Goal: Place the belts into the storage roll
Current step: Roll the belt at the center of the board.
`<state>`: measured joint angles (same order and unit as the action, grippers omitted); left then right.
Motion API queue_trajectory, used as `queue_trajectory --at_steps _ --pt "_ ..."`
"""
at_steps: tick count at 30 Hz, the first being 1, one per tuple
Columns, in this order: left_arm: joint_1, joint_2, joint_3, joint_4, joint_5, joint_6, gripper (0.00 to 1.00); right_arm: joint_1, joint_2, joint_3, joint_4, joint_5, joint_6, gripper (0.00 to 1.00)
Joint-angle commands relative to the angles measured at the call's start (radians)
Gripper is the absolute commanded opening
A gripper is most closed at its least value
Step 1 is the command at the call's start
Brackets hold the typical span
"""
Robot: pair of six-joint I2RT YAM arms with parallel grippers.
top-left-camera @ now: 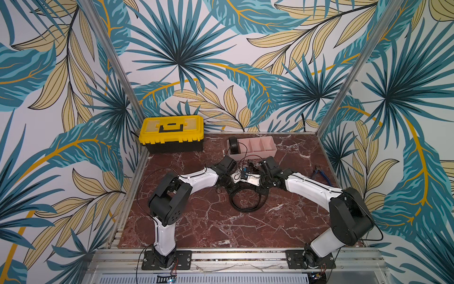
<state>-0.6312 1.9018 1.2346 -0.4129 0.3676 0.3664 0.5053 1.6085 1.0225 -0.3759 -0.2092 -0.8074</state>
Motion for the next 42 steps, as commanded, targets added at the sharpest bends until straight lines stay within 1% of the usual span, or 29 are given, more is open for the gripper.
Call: queue_trajectory --at_steps 1,4,6,12,14,19,21,23,25,27,29,32,38,42 --pt "-0.007 -0.026 -0.017 0.004 0.036 -0.001 0.00 -0.002 0.050 -0.027 0.038 0.035 0.020 0.30" --pt "-0.007 -0.035 -0.034 0.013 0.037 -0.004 0.00 -0.002 0.067 -0.033 0.042 0.039 0.004 0.30" --pt "-0.004 -0.039 -0.041 0.018 0.044 -0.009 0.00 -0.002 0.066 -0.040 0.048 0.044 0.017 0.29" --pt "-0.002 -0.044 -0.055 0.025 0.056 -0.017 0.00 -0.002 0.068 -0.084 0.067 0.099 0.003 0.28" --pt "-0.004 -0.047 -0.060 0.025 0.054 -0.011 0.00 -0.002 0.071 -0.082 0.086 0.132 0.024 0.28" --pt "-0.008 -0.052 -0.061 0.025 0.062 0.002 0.00 -0.002 0.075 -0.076 0.109 0.212 0.018 0.28" --pt "-0.014 -0.053 -0.060 0.022 0.060 0.009 0.00 -0.003 0.070 -0.074 0.118 0.211 0.022 0.31" --pt "-0.018 -0.052 -0.060 0.022 0.058 0.008 0.00 -0.002 0.053 -0.073 0.126 0.173 0.022 0.31" --pt "-0.019 -0.050 -0.060 0.022 0.056 0.008 0.00 -0.002 0.027 -0.092 0.194 0.148 0.033 0.32" --pt "-0.021 -0.050 -0.061 0.023 0.056 0.005 0.00 -0.002 0.032 -0.083 0.176 0.141 0.022 0.33" --pt "-0.019 -0.052 -0.060 0.023 0.059 0.005 0.00 -0.001 0.051 -0.064 0.132 0.160 0.025 0.33" --pt "-0.021 -0.053 -0.060 0.024 0.055 0.003 0.00 -0.002 0.053 -0.072 0.138 0.157 0.023 0.33" --pt "-0.021 -0.060 -0.059 0.023 0.055 -0.001 0.00 -0.001 0.088 -0.068 0.129 0.215 0.049 0.33" --pt "-0.021 -0.062 -0.060 0.023 0.055 -0.003 0.00 -0.003 0.055 -0.087 0.188 0.201 0.065 0.46"
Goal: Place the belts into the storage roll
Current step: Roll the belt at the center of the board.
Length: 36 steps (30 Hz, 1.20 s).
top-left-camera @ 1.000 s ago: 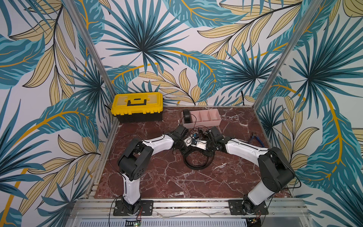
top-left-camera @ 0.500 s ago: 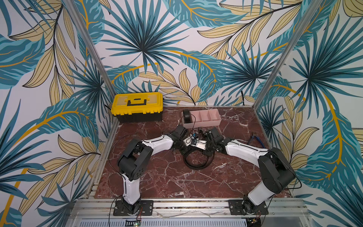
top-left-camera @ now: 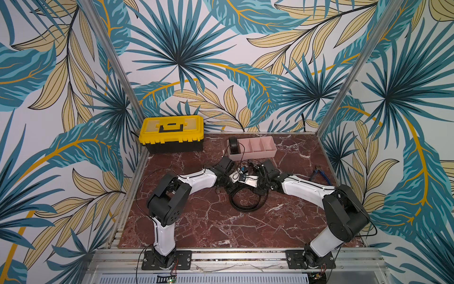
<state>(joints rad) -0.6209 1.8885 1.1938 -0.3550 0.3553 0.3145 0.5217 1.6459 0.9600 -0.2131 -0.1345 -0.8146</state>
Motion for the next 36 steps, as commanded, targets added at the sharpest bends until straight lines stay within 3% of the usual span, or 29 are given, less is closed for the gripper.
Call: queue_trajectory --at_steps 1,5,17,31,36 --pt "-0.031 -0.047 -0.019 -0.035 0.068 0.048 0.00 -0.019 0.002 -0.028 0.030 0.107 0.073 0.47" --pt "-0.030 -0.039 -0.015 -0.035 0.067 0.043 0.00 -0.019 -0.069 -0.044 0.044 0.032 0.098 0.47" --pt "-0.012 -0.011 0.020 -0.056 0.081 0.051 0.00 -0.041 -0.199 -0.127 0.041 -0.039 0.102 0.47" --pt "0.029 -0.014 0.029 -0.056 0.166 0.027 0.00 -0.046 -0.105 -0.112 0.014 -0.121 0.136 0.40" --pt "0.030 -0.016 0.027 -0.056 0.173 0.029 0.00 -0.045 -0.054 -0.054 -0.061 -0.104 0.152 0.28"
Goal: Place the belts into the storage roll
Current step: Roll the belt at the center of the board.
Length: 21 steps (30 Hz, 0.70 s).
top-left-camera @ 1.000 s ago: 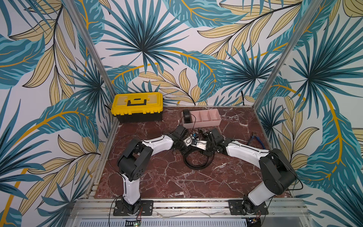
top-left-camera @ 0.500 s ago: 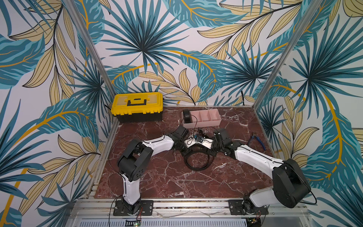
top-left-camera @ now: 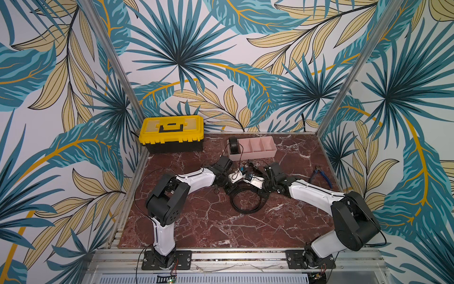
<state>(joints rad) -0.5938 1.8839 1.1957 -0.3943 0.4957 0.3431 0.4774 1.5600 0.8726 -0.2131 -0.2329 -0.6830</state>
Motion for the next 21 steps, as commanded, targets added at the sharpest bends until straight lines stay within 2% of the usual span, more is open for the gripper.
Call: queue_trajectory --at_steps 1,2,3,5,9,13,15,17,21 --pt "0.002 -0.010 0.025 -0.017 0.035 0.000 0.00 0.000 0.045 0.043 -0.078 -0.001 0.027 0.24" --pt "0.002 -0.009 0.026 -0.017 0.035 -0.001 0.00 0.002 0.057 0.050 -0.098 0.011 0.031 0.23" --pt "0.003 -0.011 0.027 -0.014 0.037 -0.004 0.00 0.005 0.066 0.052 -0.111 0.025 0.036 0.18" --pt "0.002 -0.012 0.027 -0.014 0.040 -0.007 0.00 0.007 0.067 0.036 -0.111 0.031 0.048 0.17" --pt "0.002 -0.014 0.025 -0.013 0.043 -0.010 0.00 0.010 0.049 0.012 -0.090 0.027 0.071 0.00" --pt "0.002 -0.021 0.031 -0.014 0.023 -0.037 0.00 0.016 0.033 0.022 -0.097 0.033 0.101 0.00" --pt "0.002 -0.035 0.043 -0.012 -0.019 -0.084 0.17 0.017 0.015 0.023 -0.106 0.038 0.128 0.00" --pt "0.003 -0.064 0.054 -0.009 -0.029 -0.132 0.28 0.023 -0.010 0.028 -0.120 0.067 0.186 0.00" --pt "0.008 -0.139 0.052 0.019 -0.062 -0.213 0.37 0.054 -0.065 0.021 -0.151 0.162 0.334 0.00"
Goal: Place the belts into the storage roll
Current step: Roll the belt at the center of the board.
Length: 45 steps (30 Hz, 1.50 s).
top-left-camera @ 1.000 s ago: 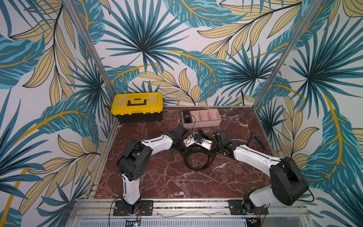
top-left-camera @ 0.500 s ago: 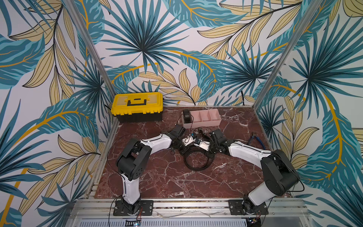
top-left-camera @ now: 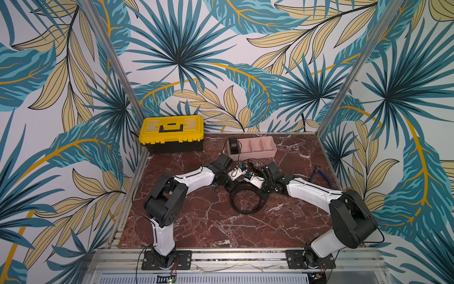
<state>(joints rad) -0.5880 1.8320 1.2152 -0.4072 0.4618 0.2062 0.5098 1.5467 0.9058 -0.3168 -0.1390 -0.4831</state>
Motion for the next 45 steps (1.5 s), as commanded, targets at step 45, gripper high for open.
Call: queue_trajectory --at_steps 45 --pt "-0.062 0.665 1.037 -0.273 -0.247 -0.247 0.74 0.160 -0.170 -0.242 -0.010 0.291 0.958 0.00"
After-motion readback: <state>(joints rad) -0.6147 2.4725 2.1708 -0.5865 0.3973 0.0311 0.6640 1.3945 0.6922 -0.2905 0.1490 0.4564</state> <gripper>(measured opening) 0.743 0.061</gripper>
